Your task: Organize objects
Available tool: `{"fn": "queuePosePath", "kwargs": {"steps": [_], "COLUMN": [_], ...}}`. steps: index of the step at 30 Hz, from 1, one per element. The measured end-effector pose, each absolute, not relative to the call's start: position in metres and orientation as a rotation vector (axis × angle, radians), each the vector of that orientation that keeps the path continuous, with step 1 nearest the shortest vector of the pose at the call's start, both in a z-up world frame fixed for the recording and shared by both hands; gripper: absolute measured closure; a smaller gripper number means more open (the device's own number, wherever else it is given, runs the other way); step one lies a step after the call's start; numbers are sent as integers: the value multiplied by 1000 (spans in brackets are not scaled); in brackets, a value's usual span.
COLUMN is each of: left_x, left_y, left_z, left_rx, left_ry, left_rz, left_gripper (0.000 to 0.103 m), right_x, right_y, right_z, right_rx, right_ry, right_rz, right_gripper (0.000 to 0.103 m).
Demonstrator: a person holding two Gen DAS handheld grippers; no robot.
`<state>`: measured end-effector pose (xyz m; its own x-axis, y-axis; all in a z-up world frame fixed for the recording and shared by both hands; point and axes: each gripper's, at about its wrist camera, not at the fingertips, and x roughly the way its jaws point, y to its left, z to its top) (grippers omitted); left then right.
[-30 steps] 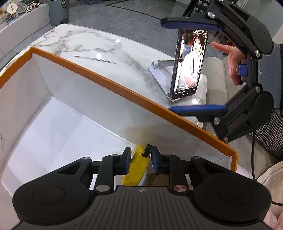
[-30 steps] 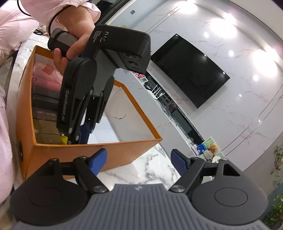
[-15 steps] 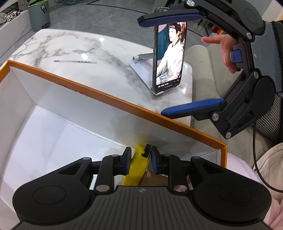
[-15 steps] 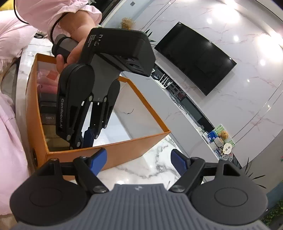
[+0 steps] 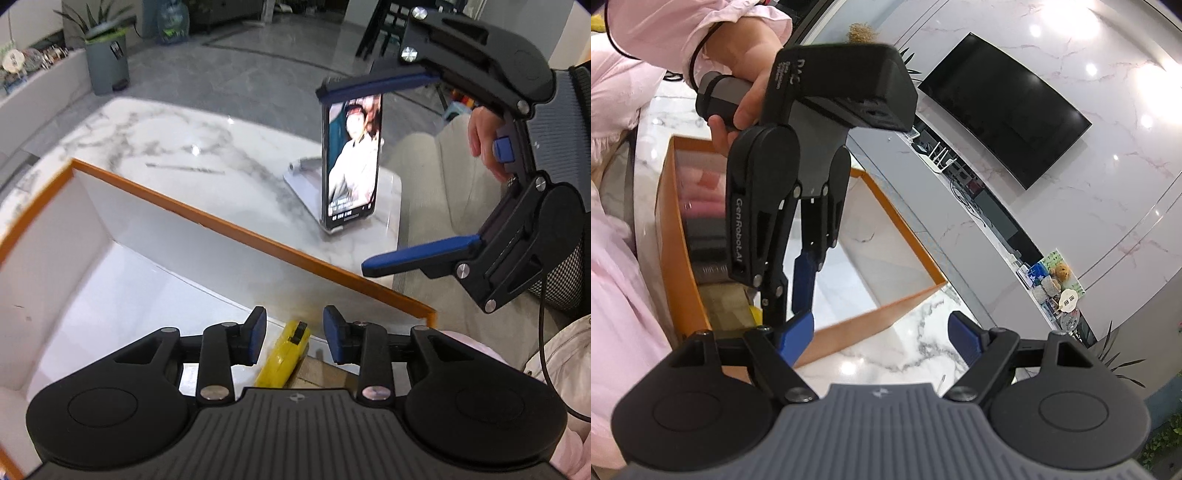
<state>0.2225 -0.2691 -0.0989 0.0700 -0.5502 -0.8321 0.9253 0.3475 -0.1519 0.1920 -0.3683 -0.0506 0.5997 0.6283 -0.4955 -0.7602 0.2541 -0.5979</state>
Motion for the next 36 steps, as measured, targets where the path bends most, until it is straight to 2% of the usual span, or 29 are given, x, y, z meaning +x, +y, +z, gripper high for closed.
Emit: {"fn": "queuePosePath", "kwargs": {"steps": [10, 21, 30, 32, 36], "left_x": [203, 200, 210, 217, 227], "left_y": [-193, -46, 39, 52, 65], "left_z": [-55, -36, -41, -45, -55], "left_rx": [422, 318, 229, 206, 252], "left_ry": [867, 862, 859, 845, 827], "left_rz": [-1062, -808, -634, -595, -562], "left_gripper": [58, 58, 49, 45, 42], "right_x": [175, 169, 174, 172, 179], "right_y": [-322, -221, -124, -106, -63], "right_z": [-13, 8, -1, -8, -22], "right_rx": [-848, -750, -690, -681, -678], "right_ry": [193, 330, 567, 629, 723], "right_rz": [984, 1075, 1153, 1151, 1118], "right_gripper": [20, 19, 33, 39, 40]}}
